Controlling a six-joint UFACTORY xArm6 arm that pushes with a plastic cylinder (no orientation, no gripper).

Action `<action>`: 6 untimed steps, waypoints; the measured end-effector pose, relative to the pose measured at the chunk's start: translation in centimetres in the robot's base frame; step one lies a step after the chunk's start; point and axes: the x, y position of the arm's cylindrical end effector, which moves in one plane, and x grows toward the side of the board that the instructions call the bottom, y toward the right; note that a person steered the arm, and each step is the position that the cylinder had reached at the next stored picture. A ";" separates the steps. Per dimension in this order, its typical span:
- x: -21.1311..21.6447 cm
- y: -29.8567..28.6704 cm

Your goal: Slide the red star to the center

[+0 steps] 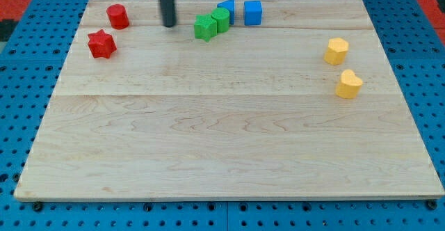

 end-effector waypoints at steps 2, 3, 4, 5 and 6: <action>0.3 -9.9; 2.4 -10.8; 7.0 -10.3; 11.3 -0.6; 15.7 9.3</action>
